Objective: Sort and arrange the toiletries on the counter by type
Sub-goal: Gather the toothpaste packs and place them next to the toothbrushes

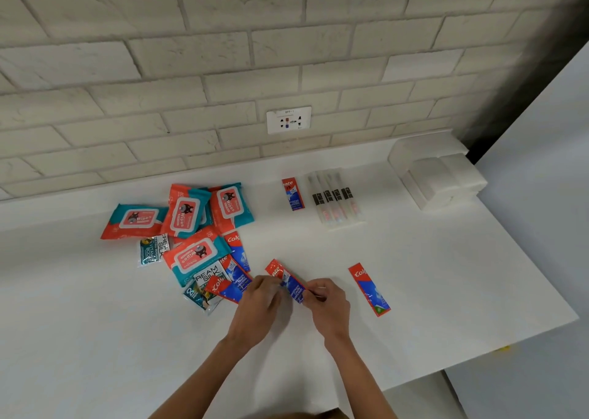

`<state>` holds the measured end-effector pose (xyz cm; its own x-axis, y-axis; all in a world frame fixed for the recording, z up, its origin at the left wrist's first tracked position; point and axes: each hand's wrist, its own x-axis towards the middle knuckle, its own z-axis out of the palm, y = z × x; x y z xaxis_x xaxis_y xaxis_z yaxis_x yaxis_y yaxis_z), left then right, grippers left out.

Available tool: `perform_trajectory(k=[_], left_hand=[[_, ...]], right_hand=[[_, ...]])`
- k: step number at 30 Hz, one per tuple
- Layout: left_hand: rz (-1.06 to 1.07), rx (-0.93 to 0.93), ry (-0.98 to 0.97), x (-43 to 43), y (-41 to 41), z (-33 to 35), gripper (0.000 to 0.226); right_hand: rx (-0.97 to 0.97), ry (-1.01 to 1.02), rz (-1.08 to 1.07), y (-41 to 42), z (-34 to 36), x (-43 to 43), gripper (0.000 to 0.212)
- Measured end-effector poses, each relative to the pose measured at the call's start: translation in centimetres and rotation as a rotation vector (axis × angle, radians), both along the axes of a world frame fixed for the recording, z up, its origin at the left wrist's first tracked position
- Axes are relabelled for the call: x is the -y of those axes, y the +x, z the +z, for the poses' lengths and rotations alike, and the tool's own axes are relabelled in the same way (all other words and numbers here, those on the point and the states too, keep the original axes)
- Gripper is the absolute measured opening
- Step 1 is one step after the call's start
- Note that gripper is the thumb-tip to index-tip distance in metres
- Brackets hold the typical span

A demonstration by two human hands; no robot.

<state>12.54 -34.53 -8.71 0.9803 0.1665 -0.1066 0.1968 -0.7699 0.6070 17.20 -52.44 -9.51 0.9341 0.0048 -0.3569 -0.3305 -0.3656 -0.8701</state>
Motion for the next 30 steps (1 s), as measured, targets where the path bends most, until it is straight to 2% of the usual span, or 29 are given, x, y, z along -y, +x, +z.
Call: perform_trajectory(k=[5, 7, 9, 14, 20, 23, 25, 30], left_hand=[[0.473, -0.111, -0.637, 0.5, 3.5, 1.9, 0.008], [0.626, -0.145, -0.882, 0.5, 5.1, 2.3, 0.012], [0.712, -0.157, -1.001, 0.2, 6.8, 2.2, 0.018], [0.777, -0.157, -1.048, -0.7, 10.9, 2.3, 0.023], [0.736, -0.099, -1.129, -1.1, 15.4, 3.8, 0.027], [0.737, -0.088, -1.157, -1.2, 17.4, 4.2, 0.033], [0.731, -0.119, -1.124, -1.3, 18.5, 4.0, 0.034], [0.662, -0.149, -1.000, -1.9, 20.9, 3.5, 0.024]], right_hand=[[-0.016, 0.128, -0.073, 0.9, 0.4, -0.9, 0.018], [-0.014, 0.171, -0.074, 1.3, 0.5, -1.3, 0.017], [-0.002, 0.160, -0.065, 1.9, 0.7, -1.7, 0.017], [0.053, 0.043, -0.033, 4.1, 0.9, -2.7, 0.019], [0.115, 0.019, -0.074, 8.4, 1.7, -4.1, 0.016], [0.191, 0.040, -0.093, 10.9, 2.5, -4.7, 0.022], [0.226, 0.054, -0.103, 12.4, 2.8, -5.2, 0.024], [0.241, 0.092, -0.134, 15.8, 2.7, -6.3, 0.016]])
